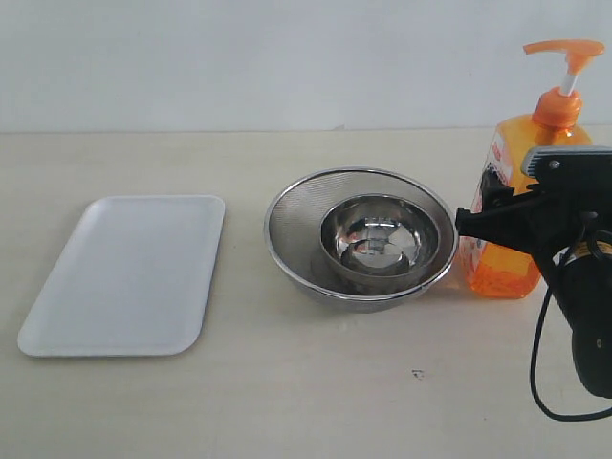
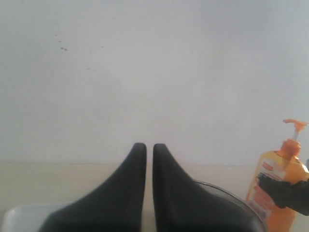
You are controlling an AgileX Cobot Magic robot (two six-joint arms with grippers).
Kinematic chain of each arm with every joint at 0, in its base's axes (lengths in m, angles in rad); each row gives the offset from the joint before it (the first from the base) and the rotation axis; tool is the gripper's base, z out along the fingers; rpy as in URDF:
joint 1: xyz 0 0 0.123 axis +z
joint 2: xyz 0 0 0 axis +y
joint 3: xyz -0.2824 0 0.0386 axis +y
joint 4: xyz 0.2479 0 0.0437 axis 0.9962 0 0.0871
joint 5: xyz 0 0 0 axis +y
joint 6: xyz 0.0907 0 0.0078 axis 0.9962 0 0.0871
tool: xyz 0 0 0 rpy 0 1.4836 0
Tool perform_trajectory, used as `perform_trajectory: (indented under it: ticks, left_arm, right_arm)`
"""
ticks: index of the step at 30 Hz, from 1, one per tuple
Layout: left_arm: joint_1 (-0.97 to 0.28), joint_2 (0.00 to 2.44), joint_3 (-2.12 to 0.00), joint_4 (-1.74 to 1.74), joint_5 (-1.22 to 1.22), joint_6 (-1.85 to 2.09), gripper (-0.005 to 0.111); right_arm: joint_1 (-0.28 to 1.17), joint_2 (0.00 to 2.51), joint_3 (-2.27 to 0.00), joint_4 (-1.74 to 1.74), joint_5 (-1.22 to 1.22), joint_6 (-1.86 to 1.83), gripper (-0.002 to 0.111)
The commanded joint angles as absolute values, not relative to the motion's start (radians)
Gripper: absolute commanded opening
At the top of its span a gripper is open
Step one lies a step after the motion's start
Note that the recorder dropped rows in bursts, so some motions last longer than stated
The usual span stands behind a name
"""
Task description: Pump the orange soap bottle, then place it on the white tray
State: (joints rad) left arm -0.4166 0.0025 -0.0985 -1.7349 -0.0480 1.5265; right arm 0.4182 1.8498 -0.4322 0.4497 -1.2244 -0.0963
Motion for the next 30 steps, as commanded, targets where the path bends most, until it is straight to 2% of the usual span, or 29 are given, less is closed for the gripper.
perform_trajectory:
  ticks: [1,7,12,19,30]
  left_arm:
    - [-0.305,0.000,-0.095,-1.744,-0.056,1.523,0.005]
    - [-0.145,0.000,-0.094,-1.744,-0.027,1.496,0.005]
    - [-0.044,0.000,-0.094,-1.744,0.096,1.480,0.005]
    - [-0.028,0.000,-0.094,-1.744,0.211,1.480,0.005]
    - [-0.028,0.000,-0.094,-1.744,0.192,1.390,0.005]
  right_arm:
    - [0.419,1.847,-0.431,0.441,-1.205,-0.068,0.000]
    - [0.419,1.847,-0.431,0.441,-1.206,-0.066,0.000]
    - [0.419,1.847,-0.431,0.441,-1.206,-0.066,0.000]
    - [0.419,1.847,-0.431,0.441,-1.206,-0.066,0.000]
    - [0.419,1.847,-0.431,0.441,-1.206,-0.066,0.000]
